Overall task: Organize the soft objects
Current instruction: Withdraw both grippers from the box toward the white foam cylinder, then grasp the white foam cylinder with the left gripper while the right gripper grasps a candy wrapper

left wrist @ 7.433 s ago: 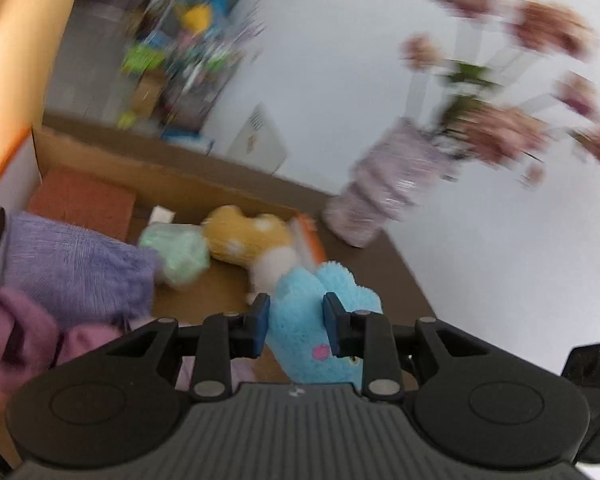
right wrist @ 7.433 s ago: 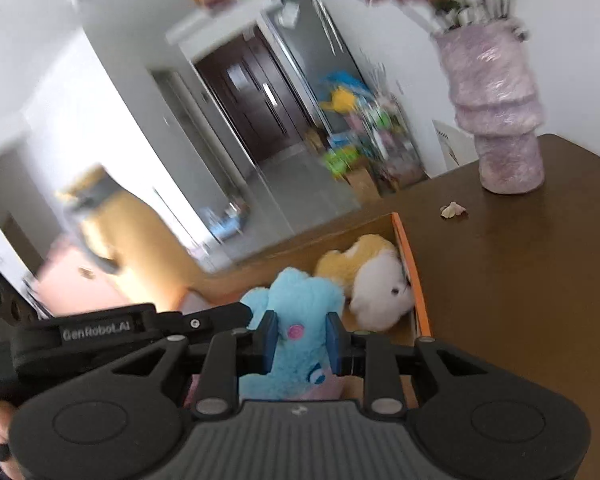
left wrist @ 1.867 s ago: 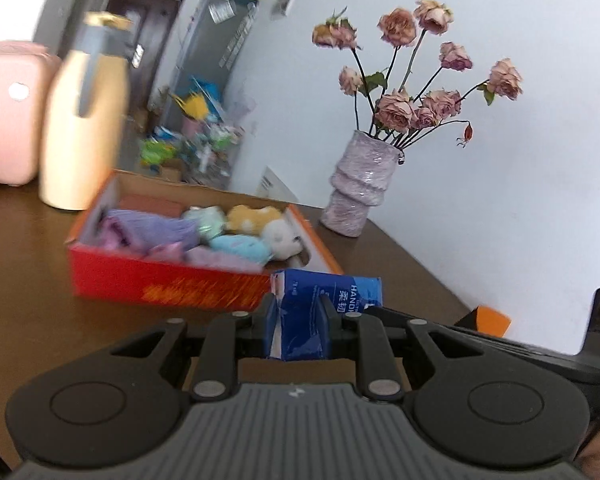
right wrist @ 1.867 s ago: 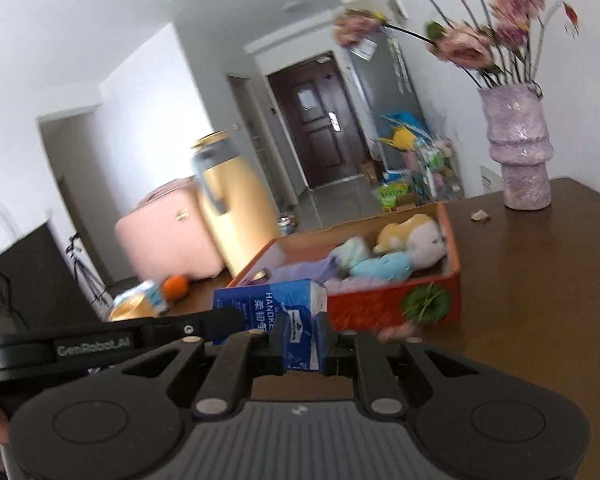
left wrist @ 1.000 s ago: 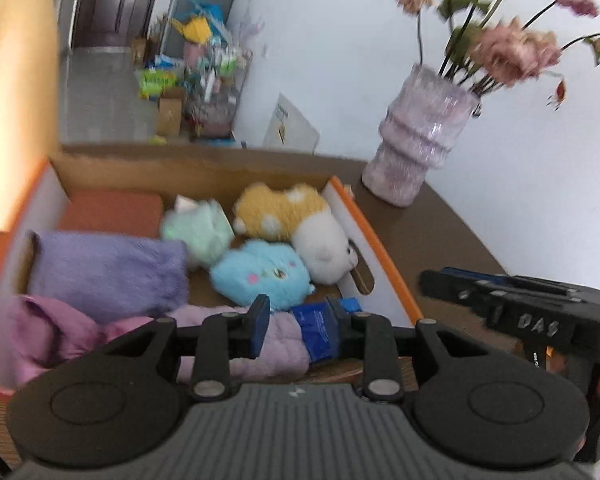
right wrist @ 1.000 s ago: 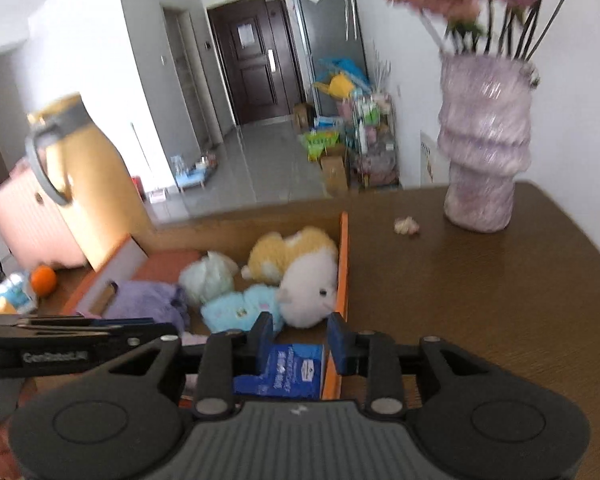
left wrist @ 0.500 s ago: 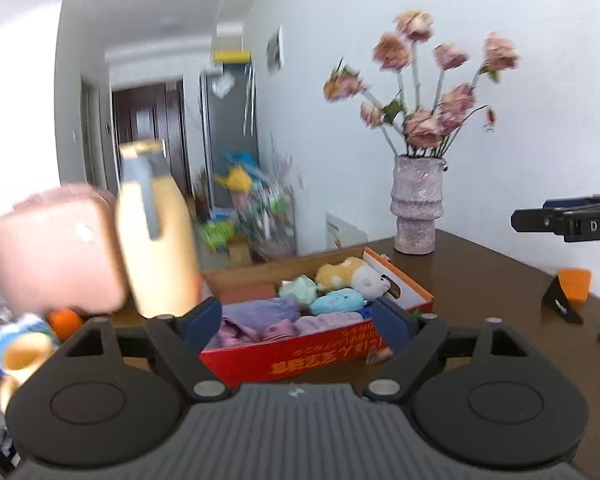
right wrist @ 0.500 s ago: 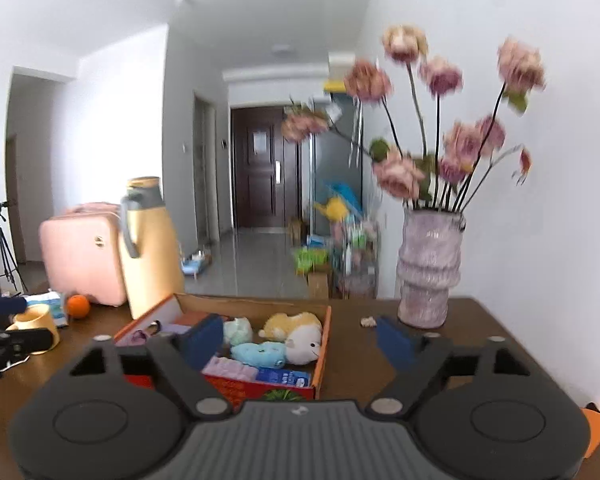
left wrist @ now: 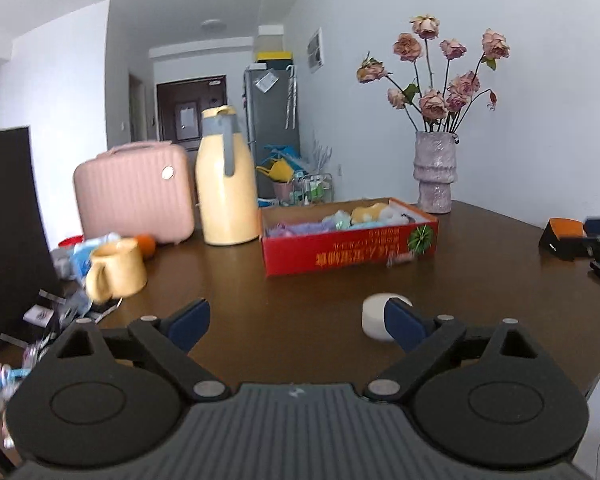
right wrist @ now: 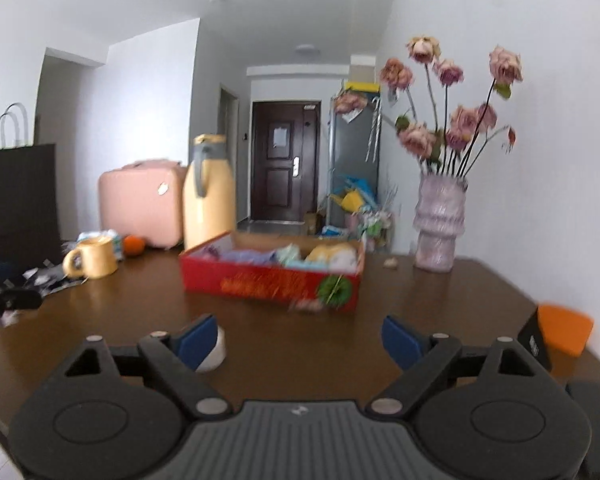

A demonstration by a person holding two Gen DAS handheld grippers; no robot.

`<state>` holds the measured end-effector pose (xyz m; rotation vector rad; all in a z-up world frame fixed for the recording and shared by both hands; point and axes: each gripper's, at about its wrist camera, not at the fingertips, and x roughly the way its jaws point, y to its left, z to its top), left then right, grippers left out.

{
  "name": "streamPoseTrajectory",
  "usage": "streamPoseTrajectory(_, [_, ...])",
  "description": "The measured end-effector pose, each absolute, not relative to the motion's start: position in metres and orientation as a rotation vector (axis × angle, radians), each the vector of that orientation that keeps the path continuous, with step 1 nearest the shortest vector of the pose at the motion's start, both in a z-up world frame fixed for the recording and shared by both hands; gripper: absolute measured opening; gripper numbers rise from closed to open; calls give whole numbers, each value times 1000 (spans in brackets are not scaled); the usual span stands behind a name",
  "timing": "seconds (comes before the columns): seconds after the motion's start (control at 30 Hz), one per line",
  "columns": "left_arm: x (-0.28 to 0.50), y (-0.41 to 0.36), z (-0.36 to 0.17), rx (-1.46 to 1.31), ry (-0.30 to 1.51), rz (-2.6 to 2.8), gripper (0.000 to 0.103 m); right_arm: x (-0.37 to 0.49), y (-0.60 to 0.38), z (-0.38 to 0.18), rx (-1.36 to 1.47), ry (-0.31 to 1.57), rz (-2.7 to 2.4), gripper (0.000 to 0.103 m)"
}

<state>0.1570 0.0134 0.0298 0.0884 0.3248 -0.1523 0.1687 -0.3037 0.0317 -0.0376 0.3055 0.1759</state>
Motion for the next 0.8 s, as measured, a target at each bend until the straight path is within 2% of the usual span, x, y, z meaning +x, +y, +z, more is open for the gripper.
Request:
streamPoseTrajectory(0.4, [143,-11,5,95,400,-268,98,152,-296,13,-59,344,163,89])
streamPoseTrajectory(0.8, [229,-36,-10,38,498,-337,98,220,-306,-2,2,437,142,89])
